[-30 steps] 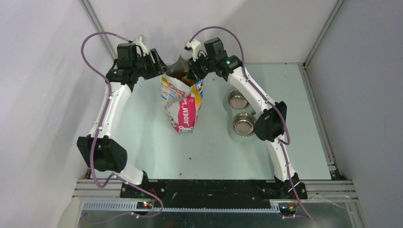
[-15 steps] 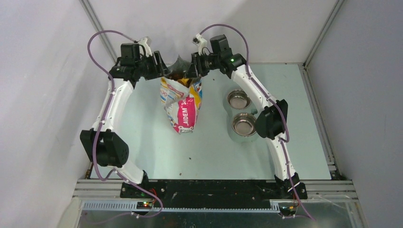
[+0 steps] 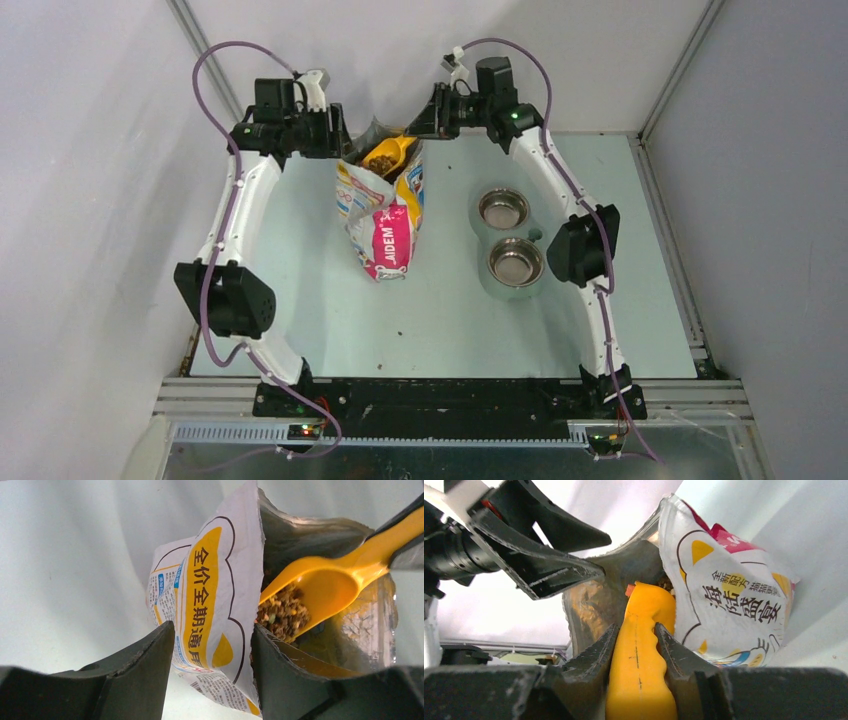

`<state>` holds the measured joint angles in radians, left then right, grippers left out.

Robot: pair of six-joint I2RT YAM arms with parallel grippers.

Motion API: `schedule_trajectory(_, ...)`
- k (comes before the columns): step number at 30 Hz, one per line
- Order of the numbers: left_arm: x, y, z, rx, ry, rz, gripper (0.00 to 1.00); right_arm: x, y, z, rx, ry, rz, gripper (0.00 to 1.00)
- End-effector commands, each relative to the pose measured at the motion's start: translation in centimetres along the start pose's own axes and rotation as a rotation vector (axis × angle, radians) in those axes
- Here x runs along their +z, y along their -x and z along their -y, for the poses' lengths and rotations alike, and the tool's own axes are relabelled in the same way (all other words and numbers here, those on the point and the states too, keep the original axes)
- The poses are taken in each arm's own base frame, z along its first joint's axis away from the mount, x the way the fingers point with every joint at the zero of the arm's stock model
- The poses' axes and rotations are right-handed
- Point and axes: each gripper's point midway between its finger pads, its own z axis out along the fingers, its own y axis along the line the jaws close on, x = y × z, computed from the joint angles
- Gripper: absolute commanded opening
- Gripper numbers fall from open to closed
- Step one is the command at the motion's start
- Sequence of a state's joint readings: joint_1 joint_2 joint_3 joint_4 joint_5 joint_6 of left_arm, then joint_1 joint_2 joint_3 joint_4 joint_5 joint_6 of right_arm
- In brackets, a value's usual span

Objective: Serve the pet food

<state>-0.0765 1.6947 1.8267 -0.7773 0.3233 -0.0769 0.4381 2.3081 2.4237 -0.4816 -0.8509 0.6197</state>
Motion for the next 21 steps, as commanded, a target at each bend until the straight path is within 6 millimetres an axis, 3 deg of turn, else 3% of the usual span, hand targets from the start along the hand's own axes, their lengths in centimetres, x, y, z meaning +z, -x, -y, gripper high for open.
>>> schedule_trajectory(1, -0.4, 0.3, 0.0, 0.147, -0.02, -0.016, 0.63, -1.2, 2.8, -1.9, 0.038, 0.057, 0.081, 0.0)
schedule_trajectory(13, -1.5, 1.4, -0.7, 0.332, 0.027, -0.037, 0.64, -2.5, 3.2, 1.3, 0.312, 0.074, 0.088, 0.0)
schedule_trajectory(21, -1.6, 2.2, -0.5, 0.393, 0.04, -0.04, 0.64, -4.1, 3.7, 0.3, 0.381, 0.185, 0.078, 0.0)
